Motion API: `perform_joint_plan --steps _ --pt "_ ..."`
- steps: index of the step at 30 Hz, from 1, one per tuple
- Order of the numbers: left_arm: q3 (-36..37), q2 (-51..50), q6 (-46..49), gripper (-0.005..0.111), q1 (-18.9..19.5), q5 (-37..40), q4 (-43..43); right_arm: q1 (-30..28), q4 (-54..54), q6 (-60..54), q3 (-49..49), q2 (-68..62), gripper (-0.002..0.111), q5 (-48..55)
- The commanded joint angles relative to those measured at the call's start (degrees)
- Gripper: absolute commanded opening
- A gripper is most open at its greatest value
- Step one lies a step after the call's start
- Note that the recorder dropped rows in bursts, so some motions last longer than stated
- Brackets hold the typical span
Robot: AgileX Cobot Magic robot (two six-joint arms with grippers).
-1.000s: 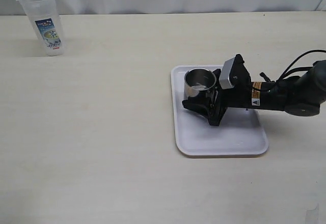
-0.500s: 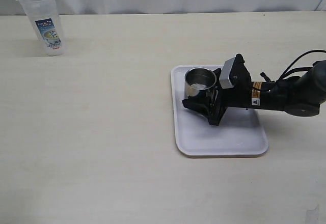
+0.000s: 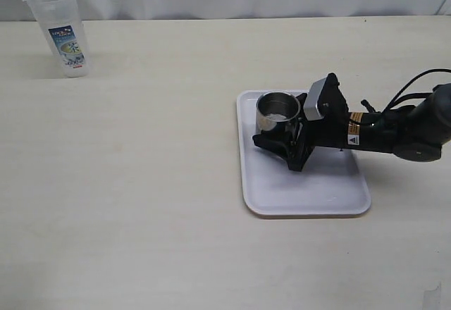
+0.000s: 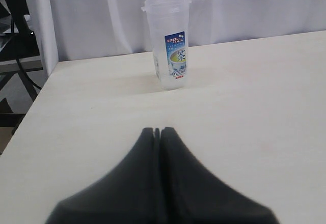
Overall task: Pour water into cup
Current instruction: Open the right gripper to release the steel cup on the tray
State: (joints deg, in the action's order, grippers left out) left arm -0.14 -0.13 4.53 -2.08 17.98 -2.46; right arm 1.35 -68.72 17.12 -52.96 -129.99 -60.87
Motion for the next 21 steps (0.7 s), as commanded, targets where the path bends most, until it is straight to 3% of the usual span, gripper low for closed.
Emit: perform_joint_plan --steps 1,9,21 --pt "0.1 0.1 0.1 0.0 0.1 -0.4 0.1 -0.4 0.7 -0.4 0.0 0.1 0.068 -1.2" --pt "0.1 0.1 0.1 0.0 0.1 -0.4 0.1 -0.4 2.1 -0.4 0.0 0.1 0.082 -0.3" --pt "0.1 0.1 0.1 0.0 0.1 -0.4 0.1 -0.4 1.8 -0.4 0.0 0.4 0.083 -0.3"
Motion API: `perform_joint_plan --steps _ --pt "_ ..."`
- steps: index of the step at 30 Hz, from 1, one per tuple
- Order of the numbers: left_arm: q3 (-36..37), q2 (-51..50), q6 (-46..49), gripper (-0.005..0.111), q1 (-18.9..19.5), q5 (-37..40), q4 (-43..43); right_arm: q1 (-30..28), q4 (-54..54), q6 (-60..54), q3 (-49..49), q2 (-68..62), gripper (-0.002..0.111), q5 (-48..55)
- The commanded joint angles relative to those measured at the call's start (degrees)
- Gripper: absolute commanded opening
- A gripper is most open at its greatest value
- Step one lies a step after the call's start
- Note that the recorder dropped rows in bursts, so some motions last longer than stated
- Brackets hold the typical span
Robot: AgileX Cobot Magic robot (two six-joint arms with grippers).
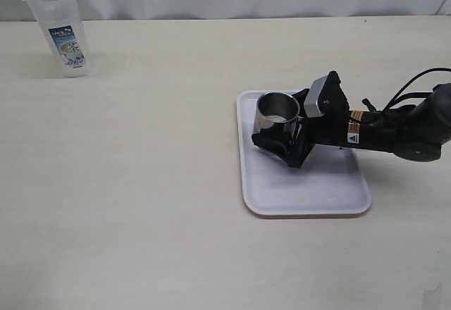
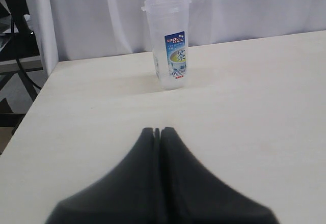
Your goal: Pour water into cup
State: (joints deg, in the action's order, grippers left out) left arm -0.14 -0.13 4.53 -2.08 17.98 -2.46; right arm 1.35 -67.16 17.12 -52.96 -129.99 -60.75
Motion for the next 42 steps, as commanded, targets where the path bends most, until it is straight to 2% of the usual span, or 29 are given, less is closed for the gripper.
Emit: perform_joint_plan --steps 1,5,12,29,42 --pt "0.1 0.1 0.1 0.0 0.1 -0.4 0.1 -0.4 0.3 -0.4 0.0 0.4 0.083 -0.5" --pt "0.1 0.1 0.1 0.0 0.1 -0.4 0.1 -0.4 -1.4 -0.3 0.0 0.4 0.083 -0.4" --pt "0.1 0.1 0.1 0.0 0.1 -0.4 0.1 -0.4 -0.6 -0.5 0.0 0.8 0.11 -0.3" --pt "0.1 0.1 0.1 0.0 0.1 -0.4 0.1 -0.4 -2.7 0.1 0.0 6.9 0.11 -1.9" --pt "0.1 0.1 0.1 0.0 0.1 -0.4 0.1 -0.4 -2.2 10.0 0.0 17.3 0.11 -1.5"
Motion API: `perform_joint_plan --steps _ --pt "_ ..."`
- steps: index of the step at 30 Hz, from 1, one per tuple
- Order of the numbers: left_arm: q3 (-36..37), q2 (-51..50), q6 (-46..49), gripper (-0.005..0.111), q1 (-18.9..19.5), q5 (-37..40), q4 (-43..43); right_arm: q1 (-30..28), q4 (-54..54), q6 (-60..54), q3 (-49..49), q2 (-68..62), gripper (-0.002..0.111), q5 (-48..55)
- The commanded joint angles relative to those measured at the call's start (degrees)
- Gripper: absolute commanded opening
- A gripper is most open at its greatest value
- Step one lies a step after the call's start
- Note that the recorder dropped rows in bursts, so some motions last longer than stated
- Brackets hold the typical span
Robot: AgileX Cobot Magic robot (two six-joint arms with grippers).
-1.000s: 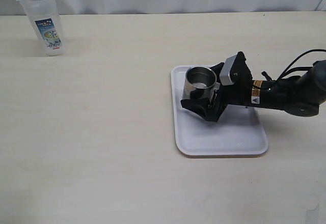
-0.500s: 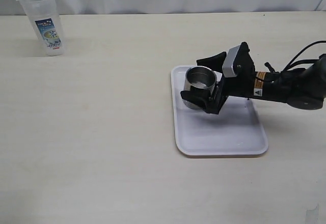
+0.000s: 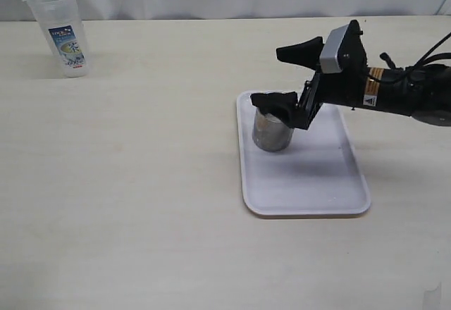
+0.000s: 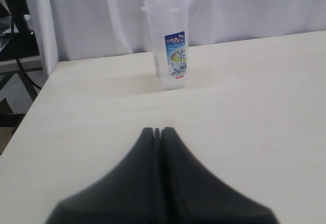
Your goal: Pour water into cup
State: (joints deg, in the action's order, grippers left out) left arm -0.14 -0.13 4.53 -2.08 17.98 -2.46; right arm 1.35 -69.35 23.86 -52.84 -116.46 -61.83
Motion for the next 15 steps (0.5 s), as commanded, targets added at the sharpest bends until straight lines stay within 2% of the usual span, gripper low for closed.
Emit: perform_joint_plan --steps 1,7,15 --pt "0.1 0.1 0.1 0.0 0.1 -0.4 0.1 -0.4 -0.3 4.0 -0.1 4.7 0.11 -0.4" --pt "0.1 0.1 0.1 0.0 0.1 -0.4 0.1 -0.4 -2.1 10.3 -0.1 12.1 0.11 1.2" --pt "0.1 0.1 0.1 0.0 0.1 -0.4 0.1 -0.4 -10.3 26.0 -0.1 24.3 0.11 6.6"
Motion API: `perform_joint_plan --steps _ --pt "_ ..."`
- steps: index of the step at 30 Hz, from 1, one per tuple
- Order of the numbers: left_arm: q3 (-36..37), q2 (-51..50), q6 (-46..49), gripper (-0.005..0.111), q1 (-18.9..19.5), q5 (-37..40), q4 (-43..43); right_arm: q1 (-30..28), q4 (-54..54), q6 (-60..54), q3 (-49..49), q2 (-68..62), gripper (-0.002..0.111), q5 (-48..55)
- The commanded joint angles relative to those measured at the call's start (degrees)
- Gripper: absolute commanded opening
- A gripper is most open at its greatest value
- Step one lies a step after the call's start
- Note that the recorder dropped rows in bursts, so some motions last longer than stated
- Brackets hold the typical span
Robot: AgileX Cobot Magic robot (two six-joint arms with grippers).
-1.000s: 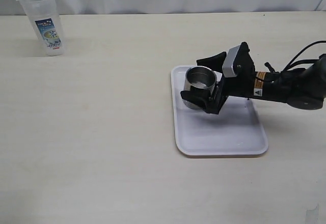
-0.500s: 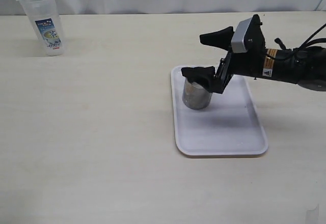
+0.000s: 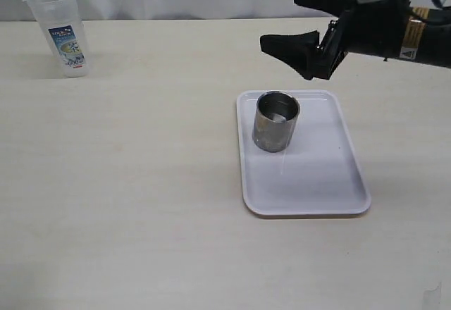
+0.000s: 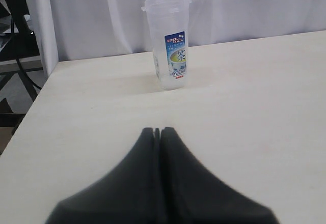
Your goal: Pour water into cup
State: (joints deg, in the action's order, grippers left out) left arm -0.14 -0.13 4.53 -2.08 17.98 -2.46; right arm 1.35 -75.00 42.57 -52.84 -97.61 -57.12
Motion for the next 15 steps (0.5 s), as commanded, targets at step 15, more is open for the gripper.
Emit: perform_joint_plan --steps 15 --pt "0.1 0.1 0.1 0.0 0.1 -0.4 0.1 -0.4 -12.5 25.5 -0.1 21.1 0.11 2.5"
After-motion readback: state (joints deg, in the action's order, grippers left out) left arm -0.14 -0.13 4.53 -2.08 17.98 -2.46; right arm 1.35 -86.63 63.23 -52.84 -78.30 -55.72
